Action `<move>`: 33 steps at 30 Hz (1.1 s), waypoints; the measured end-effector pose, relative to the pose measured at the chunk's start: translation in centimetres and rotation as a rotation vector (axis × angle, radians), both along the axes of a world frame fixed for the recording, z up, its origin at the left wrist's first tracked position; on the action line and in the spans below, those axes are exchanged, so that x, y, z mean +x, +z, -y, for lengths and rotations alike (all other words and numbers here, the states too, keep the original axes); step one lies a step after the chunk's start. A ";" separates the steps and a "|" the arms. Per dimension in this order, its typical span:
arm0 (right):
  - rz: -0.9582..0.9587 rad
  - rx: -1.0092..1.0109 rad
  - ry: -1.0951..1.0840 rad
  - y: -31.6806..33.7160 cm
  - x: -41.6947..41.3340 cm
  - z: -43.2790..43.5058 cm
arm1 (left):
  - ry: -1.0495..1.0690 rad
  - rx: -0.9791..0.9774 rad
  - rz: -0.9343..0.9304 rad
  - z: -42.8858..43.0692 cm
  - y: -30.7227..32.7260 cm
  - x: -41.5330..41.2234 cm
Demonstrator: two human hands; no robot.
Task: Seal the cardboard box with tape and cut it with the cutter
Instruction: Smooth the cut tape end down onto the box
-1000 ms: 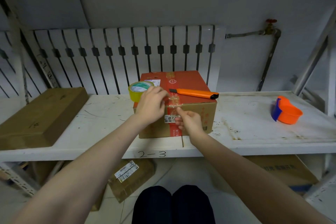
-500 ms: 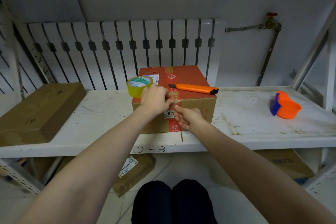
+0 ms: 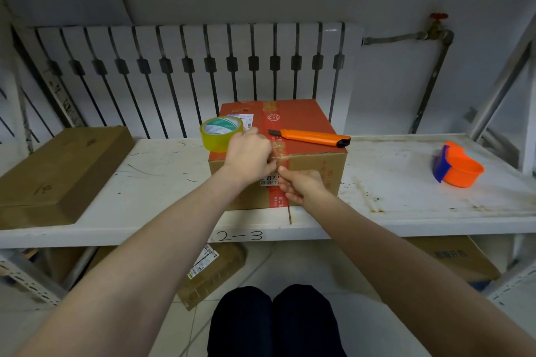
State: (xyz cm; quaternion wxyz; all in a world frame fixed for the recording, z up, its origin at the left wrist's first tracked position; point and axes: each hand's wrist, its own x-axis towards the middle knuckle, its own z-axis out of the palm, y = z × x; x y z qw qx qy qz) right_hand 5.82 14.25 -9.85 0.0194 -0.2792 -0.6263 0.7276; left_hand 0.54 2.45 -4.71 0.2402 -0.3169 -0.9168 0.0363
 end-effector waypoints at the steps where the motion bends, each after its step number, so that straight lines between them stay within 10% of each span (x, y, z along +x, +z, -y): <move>1: -0.009 -0.006 0.000 -0.1 0.1 0.1 | 0.002 0.012 0.009 0.0 -0.1 0.0; 33: -0.092 0.124 0.027 -1.2 1.0 -0.6 | 0.044 0.190 0.131 -0.1 -1.0 -0.7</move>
